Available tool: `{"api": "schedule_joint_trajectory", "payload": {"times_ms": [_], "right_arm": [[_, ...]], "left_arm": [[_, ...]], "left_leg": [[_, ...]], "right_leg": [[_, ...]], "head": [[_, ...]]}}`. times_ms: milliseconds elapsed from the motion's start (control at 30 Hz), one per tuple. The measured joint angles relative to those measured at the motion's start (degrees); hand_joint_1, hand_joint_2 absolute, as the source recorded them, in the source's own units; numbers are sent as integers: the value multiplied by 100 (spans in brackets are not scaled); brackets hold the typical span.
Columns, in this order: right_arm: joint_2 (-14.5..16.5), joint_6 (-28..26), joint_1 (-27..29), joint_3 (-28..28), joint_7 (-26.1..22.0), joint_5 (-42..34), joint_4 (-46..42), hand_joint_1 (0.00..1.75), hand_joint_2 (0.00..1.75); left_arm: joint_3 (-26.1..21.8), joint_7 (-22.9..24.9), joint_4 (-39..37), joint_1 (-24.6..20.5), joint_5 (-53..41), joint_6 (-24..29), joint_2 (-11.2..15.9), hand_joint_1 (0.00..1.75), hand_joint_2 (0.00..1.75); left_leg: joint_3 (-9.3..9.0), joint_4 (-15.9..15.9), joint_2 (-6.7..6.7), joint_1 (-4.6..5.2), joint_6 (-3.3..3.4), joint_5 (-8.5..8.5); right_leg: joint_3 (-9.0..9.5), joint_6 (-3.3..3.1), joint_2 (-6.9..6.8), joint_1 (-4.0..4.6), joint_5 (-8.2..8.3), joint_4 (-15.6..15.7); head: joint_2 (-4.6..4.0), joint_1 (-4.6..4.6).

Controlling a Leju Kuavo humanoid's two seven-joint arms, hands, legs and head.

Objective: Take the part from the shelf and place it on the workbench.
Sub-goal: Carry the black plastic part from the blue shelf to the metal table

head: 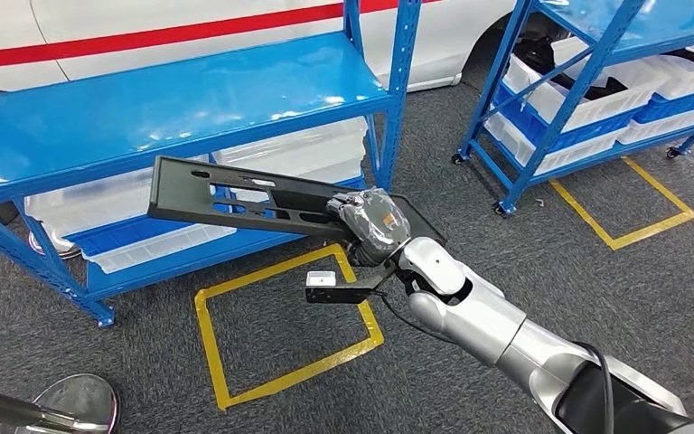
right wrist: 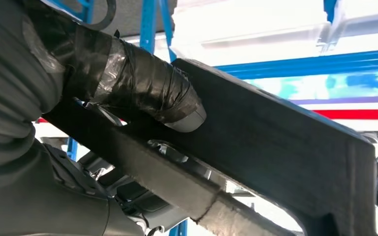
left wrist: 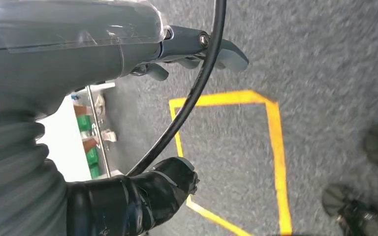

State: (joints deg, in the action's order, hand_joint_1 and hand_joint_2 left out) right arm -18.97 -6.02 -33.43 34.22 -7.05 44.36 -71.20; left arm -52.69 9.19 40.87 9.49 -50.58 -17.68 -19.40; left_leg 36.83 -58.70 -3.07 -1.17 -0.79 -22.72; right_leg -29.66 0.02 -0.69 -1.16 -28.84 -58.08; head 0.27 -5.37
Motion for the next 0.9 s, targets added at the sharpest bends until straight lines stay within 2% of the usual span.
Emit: {"api": "schedule_joint_trajectory", "payload": {"times_ms": [33,67,133,167,200,233,267,300,367,400,467,500,533,567,633,667,700,733,767,800,833,867,900], "right_arm": [[11,1,-6,2,0,-1,8,175,175],[24,2,-13,3,0,-3,18,175,175],[42,3,-22,5,1,-9,33,175,175],[45,4,-22,5,1,-12,42,175,175],[49,4,-21,5,0,-15,51,175,175],[52,5,-21,5,-2,-17,61,175,175],[56,5,-22,6,-4,-20,71,175,175],[65,5,-24,7,-5,-23,77,175,175],[89,5,-40,7,-7,-28,81,175,175],[99,7,-50,7,-6,-30,82,175,175],[101,9,-63,7,-4,-30,91,175,175],[97,10,-66,7,-3,-30,99,175,175],[95,11,-67,8,-4,-30,107,175,175],[95,13,-70,8,-5,-30,114,175,175],[101,16,-72,9,-9,-30,123,175,175],[102,17,-71,9,-9,-31,129,175,175],[102,17,-68,9,-8,-31,136,175,175],[102,18,-67,9,-6,-31,142,175,175],[102,19,-69,9,-4,-31,146,175,175],[102,19,-75,9,-3,-30,147,175,175],[105,19,-86,10,-4,-30,146,175,175],[108,19,-97,10,-6,-30,144,175,175],[111,20,-107,11,-8,-30,143,175,175]], "left_arm": [[-19,-1,1,5,-1,0,-4,0,175],[-40,-1,2,9,-2,0,-9,0,175],[-75,-1,3,16,-8,0,-15,0,175],[-89,-1,3,14,-16,-1,-17,0,175],[-101,-1,3,11,-26,-4,-18,0,175],[-114,-1,5,8,-36,-8,-18,0,175],[-128,-1,9,5,-44,-13,-19,0,175],[-144,-2,18,4,-48,-19,-19,0,175],[-183,-3,40,2,-53,-25,-25,0,175],[-203,-3,49,2,-54,-27,-29,0,175],[-226,-3,54,-1,-56,-31,-46,0,175],[-233,-3,57,-5,-57,-32,-55,0,175],[-238,-3,62,-11,-58,-33,-63,0,175],[-242,-3,66,-15,-58,-34,-71,0,175],[-249,-3,73,-20,-58,-34,-72,0,175],[-250,-3,73,-19,-58,-35,-73,0,175],[-251,-3,73,-19,-58,-35,-76,0,175],[-252,-4,73,-20,-59,-35,-79,0,175],[-252,-4,73,-20,-59,-35,-83,0,175],[-253,-4,75,-23,-59,-35,-86,0,175],[-254,-5,79,-25,-60,-35,-88,0,175],[-254,-5,84,-28,-60,-34,-90,0,175],[-255,-7,89,-33,-61,-34,-92,0,175]], "left_leg": [[59,-126,71,-6,-20,-172],[141,-366,153,-14,-29,-446],[322,-1081,254,-10,-32,-1017],[367,-1407,268,-7,-29,-1140],[341,-1594,274,-4,-17,-1109],[232,-1601,282,1,6,-969],[27,-1416,314,12,43,-795],[-267,-1059,408,25,96,-689],[-835,-239,595,44,170,-742],[-998,33,645,51,186,-818],[-1044,214,555,55,193,-816],[-1017,245,480,45,225,-752],[-981,277,402,33,265,-681],[-933,303,326,15,300,-609],[-797,298,193,19,329,-488],[-715,282,129,18,319,-432],[-627,257,61,14,303,-381],[-536,221,-6,5,280,-340],[-449,176,-70,-7,253,-309],[-378,125,-128,-14,224,-287],[-317,75,-177,-16,191,-270],[-280,42,-224,-11,153,-250],[-259,26,-270,-2,109,-223]], "right_leg": [[-63,-68,-9,-6,72,22],[-138,-123,-18,-11,146,36],[-315,-184,-4,26,287,32],[-410,-192,24,46,360,21],[-512,-192,63,65,434,5],[-611,-185,110,79,501,-17],[-712,-177,157,91,564,-40],[-800,-167,201,98,623,-65],[-920,-130,291,117,736,-108],[-954,-100,335,113,798,-109],[-985,-25,443,103,929,-66],[-1010,6,446,97,905,-76],[-1056,32,403,94,774,-166],[-1127,56,321,84,541,-366],[-1303,114,155,39,-20,-1051],[-1361,154,121,7,-150,-1405],[-1359,192,103,-27,-144,-1644],[-1265,228,83,-61,-27,-1701],[-1066,261,44,-92,131,-1550],[-782,292,-48,-114,203,-1209],[-478,302,-151,-100,176,-802],[-254,277,-233,-77,99,-463],[-132,232,-282,-42,7,-233]], "head": [[-1,1],[-1,2],[-1,3],[-1,2],[-1,3],[-1,3],[-1,3],[-1,3],[-1,2],[-1,2],[-1,2],[-1,-1],[-1,-3],[-1,-7],[-1,-10],[-1,-11],[-1,-10],[-1,-11],[-1,-10],[-1,-10],[-1,-11],[-1,-9],[-1,-9]]}}
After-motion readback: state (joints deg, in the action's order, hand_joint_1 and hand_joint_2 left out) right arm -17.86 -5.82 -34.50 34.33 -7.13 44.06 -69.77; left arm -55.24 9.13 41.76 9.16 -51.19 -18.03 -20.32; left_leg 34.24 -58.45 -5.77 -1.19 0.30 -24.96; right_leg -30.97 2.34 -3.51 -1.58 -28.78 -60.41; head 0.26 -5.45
